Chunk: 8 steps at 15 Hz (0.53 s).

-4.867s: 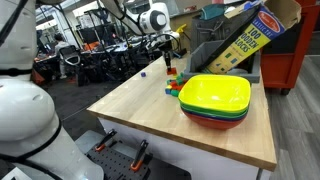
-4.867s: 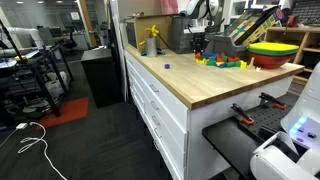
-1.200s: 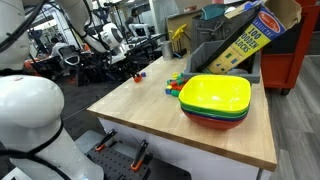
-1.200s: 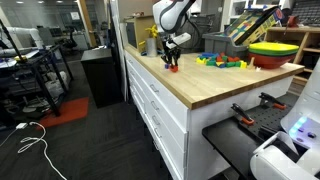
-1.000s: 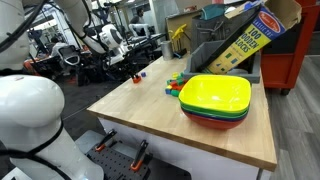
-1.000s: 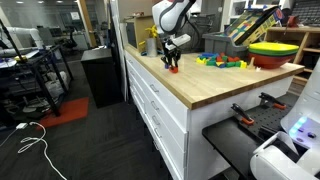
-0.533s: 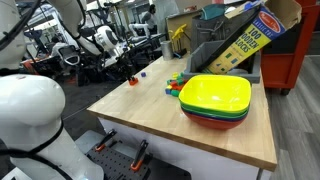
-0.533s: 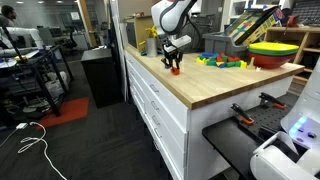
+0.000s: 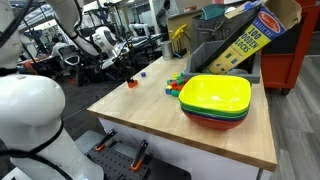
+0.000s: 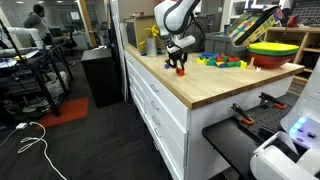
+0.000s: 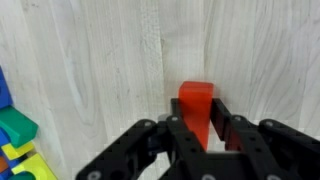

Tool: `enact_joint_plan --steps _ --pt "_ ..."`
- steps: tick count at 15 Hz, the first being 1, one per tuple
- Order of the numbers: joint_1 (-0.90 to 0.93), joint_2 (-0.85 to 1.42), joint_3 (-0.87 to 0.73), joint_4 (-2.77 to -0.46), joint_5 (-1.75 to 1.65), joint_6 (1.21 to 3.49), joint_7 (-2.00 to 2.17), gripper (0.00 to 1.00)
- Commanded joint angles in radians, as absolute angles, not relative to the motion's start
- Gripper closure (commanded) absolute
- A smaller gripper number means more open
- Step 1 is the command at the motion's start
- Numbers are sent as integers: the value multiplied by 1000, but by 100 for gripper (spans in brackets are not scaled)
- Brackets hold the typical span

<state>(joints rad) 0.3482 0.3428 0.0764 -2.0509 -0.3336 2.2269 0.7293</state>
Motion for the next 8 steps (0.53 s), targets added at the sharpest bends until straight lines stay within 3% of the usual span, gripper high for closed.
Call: enact_joint_plan --steps 1,8 --pt "343 296 74 -2105 -343 2211 760 91" --pt "340 287 79 -2119 -342 2212 756 91"
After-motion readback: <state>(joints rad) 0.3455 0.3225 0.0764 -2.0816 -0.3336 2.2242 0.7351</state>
